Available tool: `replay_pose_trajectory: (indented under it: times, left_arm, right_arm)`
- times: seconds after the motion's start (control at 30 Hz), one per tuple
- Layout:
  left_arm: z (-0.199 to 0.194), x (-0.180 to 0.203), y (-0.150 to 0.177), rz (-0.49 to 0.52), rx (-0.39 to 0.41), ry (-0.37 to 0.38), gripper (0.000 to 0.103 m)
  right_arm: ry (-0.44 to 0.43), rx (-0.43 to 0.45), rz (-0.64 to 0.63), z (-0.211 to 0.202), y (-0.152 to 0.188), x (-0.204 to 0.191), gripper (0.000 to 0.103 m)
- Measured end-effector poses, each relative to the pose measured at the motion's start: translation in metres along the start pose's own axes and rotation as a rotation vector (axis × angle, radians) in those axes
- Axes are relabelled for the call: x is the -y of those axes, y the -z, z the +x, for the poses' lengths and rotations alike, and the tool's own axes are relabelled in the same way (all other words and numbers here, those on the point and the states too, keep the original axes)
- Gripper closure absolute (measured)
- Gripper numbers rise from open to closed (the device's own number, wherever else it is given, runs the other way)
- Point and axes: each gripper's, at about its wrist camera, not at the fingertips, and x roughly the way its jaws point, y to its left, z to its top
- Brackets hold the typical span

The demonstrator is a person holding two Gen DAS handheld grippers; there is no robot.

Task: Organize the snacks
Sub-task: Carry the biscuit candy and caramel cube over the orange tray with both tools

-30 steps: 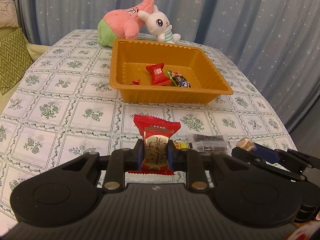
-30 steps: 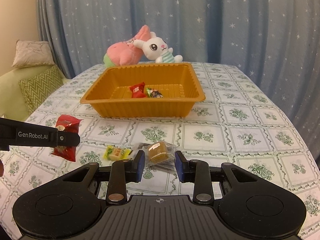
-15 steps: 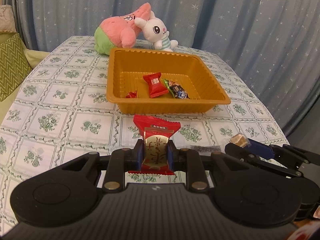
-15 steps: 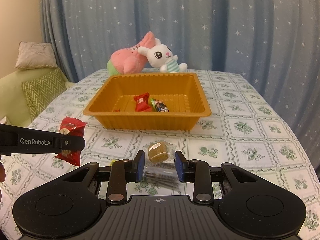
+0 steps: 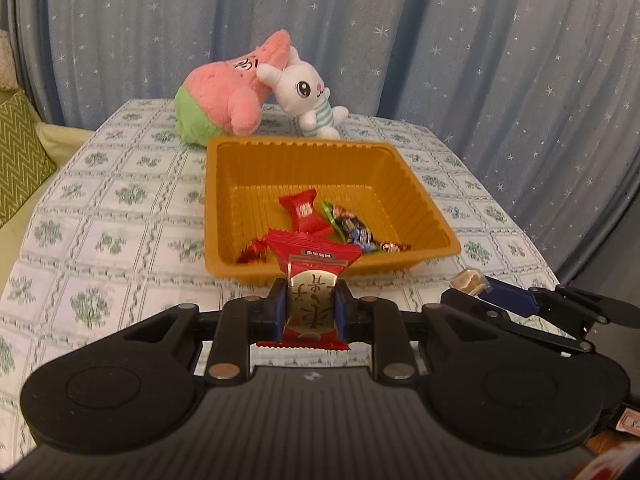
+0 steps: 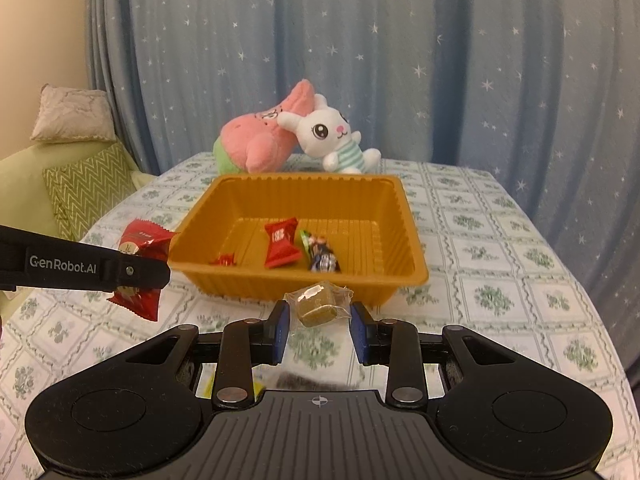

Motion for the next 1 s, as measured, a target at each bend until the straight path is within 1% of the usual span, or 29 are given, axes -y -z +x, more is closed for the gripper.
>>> replay_pose_trajectory:
  times: [0.13,0.27,0.67,0.83,1.0]
  left_arm:
    - [0.008,-0.004,-0.014,-0.018,-0.010,0.017,0.082]
    - [0.015,-0.005,-0.026,-0.012,-0.011,0.021,0.082]
    - [0.043,-0.013,-0.057,0.023,-0.012,0.004,0.082]
    - [0.061,-0.018,-0.071,0.050,-0.022,-0.011,0.082]
    - [0.076,-0.021,-0.076,0.064,-0.034,-0.019,0.082]
  right_arm:
    - [-0.004,0.008,0.001,0.009,-0.015,0.003,0.070]
    - [-0.009,0.013,0.003,0.019,-0.030,0.007,0.070]
    - [-0.018,0.006,0.003,0.054,-0.060,0.013,0.070]
    - [-0.009,0.003,0.029,0.071,-0.074,0.019,0.070]
    - [-0.005,0.000,0.038,0.084,-0.086,0.025,0.070]
